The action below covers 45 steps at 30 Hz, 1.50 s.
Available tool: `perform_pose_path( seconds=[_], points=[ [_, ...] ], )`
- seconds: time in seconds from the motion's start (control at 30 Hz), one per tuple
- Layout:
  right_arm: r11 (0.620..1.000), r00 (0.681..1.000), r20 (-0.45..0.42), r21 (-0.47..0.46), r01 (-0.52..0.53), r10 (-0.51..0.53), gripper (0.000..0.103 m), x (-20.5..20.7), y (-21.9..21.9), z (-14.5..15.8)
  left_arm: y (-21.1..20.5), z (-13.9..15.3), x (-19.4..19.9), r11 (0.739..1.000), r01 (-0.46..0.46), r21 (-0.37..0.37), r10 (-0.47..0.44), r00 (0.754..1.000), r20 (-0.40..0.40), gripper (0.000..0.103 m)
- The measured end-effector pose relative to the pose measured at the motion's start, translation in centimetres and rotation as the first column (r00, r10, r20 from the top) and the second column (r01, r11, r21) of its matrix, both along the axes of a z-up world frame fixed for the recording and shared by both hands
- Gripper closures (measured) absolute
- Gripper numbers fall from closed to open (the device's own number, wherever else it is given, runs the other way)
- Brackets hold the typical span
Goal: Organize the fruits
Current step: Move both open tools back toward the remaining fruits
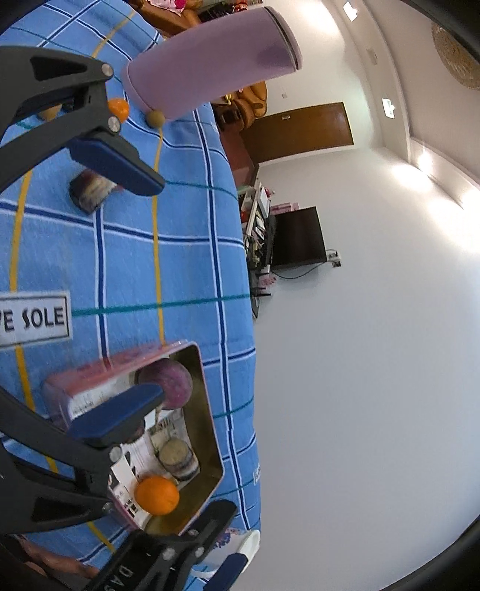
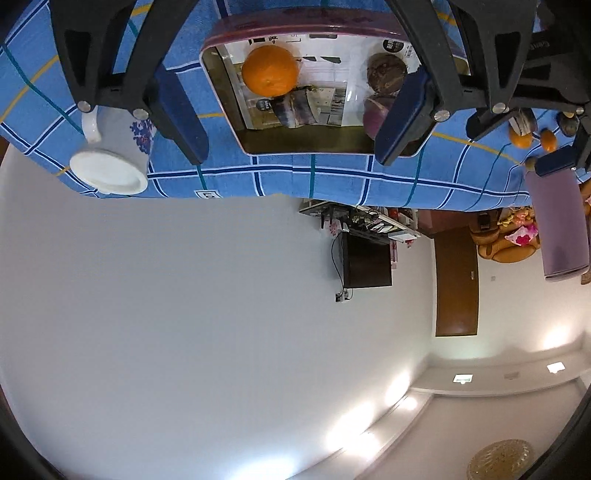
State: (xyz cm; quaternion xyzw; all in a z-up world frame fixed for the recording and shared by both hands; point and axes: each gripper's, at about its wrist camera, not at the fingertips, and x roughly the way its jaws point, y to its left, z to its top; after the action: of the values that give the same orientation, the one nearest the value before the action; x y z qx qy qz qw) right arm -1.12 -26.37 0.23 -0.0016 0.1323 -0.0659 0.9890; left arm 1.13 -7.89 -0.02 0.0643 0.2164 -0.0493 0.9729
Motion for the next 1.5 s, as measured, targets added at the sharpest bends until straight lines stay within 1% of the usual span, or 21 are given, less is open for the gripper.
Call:
perform_pose_path(
  seconds=[0.23,0.37,0.5,0.63,0.83,0.97,1.13,1.27,1.37,1.5],
  points=[
    [0.999,0.999,0.003,0.023,0.037,-0.038,0.011,-0.6,-0.2,-0.1,1.4,0.0,-0.7,0.999,-0.016,0.031,0.016,1.0,0.006,0.0],
    [0.999,0.999,-0.013,0.031,0.043,-0.043,0.011,-0.6,0.5,-0.2,2.3,0.0,-0.9,0.998,-0.022,0.051,0.021,1.0,0.012,0.0],
    [0.998,0.999,-0.031,0.055,0.028,-0.026,0.011,-0.2,1.3,-0.4,3.3,0.1,-0.9,0.998,-0.024,0.054,0.023,1.0,0.009,0.0],
    [0.997,0.998,-0.058,0.07,-0.009,0.013,0.011,0.1,2.8,-0.5,4.1,0.1,-0.9,0.996,-0.025,0.08,0.024,1.0,0.019,0.0],
    [0.997,0.995,-0.089,0.063,-0.049,0.054,0.011,0.7,5.2,-0.8,6.2,0.0,-0.2,0.998,-0.034,0.054,0.034,0.999,-0.002,0.0],
    [0.995,0.993,-0.101,0.081,-0.057,0.065,0.011,1.2,6.4,-1.0,7.9,0.0,0.1,0.997,-0.055,0.05,0.055,0.998,-0.001,0.0],
    [0.993,0.99,-0.112,0.093,-0.079,0.089,0.011,1.7,8.3,-1.1,10.0,0.0,0.7,0.997,-0.075,0.013,0.076,0.997,-0.018,0.0],
    [0.991,0.986,-0.121,0.083,-0.104,0.113,0.011,2.2,10.2,-1.2,11.5,-0.2,1.3,0.996,-0.09,-0.009,0.09,0.995,-0.033,0.0],
    [0.989,0.982,-0.134,0.079,-0.126,0.135,0.011,2.7,11.5,-1.3,12.6,-0.3,1.7,0.994,-0.108,-0.008,0.108,0.993,-0.038,0.0],
    [0.985,0.974,-0.157,0.075,-0.154,0.164,0.011,3.4,13.5,-1.4,14.2,-0.1,2.4,0.989,-0.146,0.006,0.146,0.987,-0.068,0.0]
  ],
)
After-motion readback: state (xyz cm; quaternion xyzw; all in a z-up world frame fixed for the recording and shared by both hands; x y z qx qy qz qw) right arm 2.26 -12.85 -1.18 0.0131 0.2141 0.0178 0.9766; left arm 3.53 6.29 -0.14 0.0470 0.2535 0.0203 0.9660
